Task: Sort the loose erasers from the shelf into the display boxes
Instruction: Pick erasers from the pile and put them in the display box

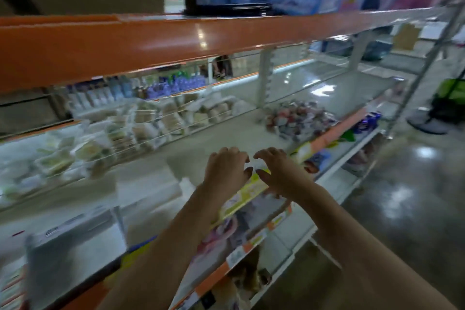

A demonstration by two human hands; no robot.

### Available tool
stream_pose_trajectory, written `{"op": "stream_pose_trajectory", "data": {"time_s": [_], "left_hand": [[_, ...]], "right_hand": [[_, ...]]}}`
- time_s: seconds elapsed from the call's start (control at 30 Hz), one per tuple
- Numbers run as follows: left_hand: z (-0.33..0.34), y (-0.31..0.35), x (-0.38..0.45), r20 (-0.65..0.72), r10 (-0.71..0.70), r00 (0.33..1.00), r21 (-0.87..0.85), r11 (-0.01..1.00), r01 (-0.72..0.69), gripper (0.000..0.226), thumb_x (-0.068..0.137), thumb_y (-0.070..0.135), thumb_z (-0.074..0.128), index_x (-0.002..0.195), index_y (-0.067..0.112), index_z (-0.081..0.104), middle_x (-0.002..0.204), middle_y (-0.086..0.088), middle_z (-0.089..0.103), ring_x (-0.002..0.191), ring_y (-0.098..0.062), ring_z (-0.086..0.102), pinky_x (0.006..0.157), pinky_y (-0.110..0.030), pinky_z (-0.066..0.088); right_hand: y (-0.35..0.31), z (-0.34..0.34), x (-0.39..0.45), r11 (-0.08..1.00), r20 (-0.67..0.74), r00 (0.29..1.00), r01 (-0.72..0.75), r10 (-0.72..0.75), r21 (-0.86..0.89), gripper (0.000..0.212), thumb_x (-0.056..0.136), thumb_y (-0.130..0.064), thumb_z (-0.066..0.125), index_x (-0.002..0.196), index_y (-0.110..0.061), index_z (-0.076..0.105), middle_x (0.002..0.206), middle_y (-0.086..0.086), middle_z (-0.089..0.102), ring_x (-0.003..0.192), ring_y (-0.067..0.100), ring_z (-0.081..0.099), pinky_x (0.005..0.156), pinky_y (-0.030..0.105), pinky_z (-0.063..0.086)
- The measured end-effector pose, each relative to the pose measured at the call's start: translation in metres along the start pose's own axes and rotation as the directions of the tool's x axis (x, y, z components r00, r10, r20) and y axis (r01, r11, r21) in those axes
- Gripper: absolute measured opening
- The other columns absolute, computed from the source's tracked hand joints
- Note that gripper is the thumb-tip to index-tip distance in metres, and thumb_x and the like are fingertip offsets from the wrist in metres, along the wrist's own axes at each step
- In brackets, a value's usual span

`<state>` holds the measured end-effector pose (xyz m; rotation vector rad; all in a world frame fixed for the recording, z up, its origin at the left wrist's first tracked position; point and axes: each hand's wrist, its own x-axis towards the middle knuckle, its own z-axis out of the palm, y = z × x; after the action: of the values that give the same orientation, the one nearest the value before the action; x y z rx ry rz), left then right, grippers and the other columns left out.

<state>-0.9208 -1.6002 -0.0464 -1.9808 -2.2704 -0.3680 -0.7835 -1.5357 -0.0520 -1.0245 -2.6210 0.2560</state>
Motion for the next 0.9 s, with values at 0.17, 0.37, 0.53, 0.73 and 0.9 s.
{"op": "stream_pose_trajectory", "data": {"time_s": [0.17,0.37,0.53,0.73,0.9], "left_hand": [[0.024,0.072,0.068,0.065,0.042,0.997,-0.028,0.999,-0.04,0.038,0.092,0.043,0.049,0.123,0.023,0.056,0.123,-0.003,0.056,0.116,-0.026,0.05,0.093,-0.036,0.038],[0.054,0.137,0.146,0.03,0.091,0.995,-0.034,0.995,-0.09,0.032,0.09,0.038,0.05,0.111,0.016,0.061,0.114,-0.008,0.061,0.108,-0.029,0.055,0.085,-0.035,0.041],[0.084,0.161,0.218,-0.019,0.075,0.997,-0.097,0.992,-0.077,0.029,0.091,0.036,0.05,0.102,0.013,0.065,0.102,-0.007,0.066,0.098,-0.025,0.06,0.072,-0.028,0.043],[0.122,0.161,0.314,-0.01,0.044,0.999,-0.099,0.994,-0.045,0.028,0.091,0.024,0.057,0.118,0.022,0.061,0.11,-0.003,0.065,0.098,-0.019,0.061,0.077,-0.029,0.05],[0.149,0.158,0.36,-0.005,-0.062,0.998,-0.094,0.994,0.061,0.028,0.09,0.023,0.054,0.117,0.018,0.06,0.111,-0.002,0.062,0.101,-0.017,0.056,0.08,-0.026,0.043]], "right_hand": [[0.09,-0.028,-0.001,0.995,-0.055,0.994,-0.093,0.092,-0.027,0.042,0.089,-0.025,0.056,0.129,-0.015,0.05,0.126,0.009,0.054,0.117,0.03,0.049,0.091,0.037,0.042],[0.181,-0.039,0.017,0.977,-0.058,0.977,-0.209,0.207,-0.043,0.041,0.089,-0.025,0.055,0.129,-0.016,0.049,0.126,0.009,0.053,0.118,0.03,0.048,0.091,0.038,0.043],[0.259,-0.046,0.041,0.965,-0.02,0.965,-0.261,0.261,-0.028,0.044,0.09,-0.024,0.055,0.132,-0.018,0.046,0.127,0.007,0.051,0.117,0.027,0.048,0.092,0.037,0.045],[0.35,-0.06,0.102,0.947,0.05,0.947,-0.315,0.318,-0.056,0.042,0.093,-0.028,0.05,0.132,-0.013,0.044,0.128,0.01,0.051,0.119,0.028,0.047,0.097,0.041,0.043],[0.408,-0.062,0.146,0.95,0.103,0.947,-0.309,0.303,0.046,0.035,0.093,-0.031,0.051,0.123,-0.013,0.051,0.117,0.008,0.057,0.106,0.024,0.054,0.09,0.035,0.046]]}}
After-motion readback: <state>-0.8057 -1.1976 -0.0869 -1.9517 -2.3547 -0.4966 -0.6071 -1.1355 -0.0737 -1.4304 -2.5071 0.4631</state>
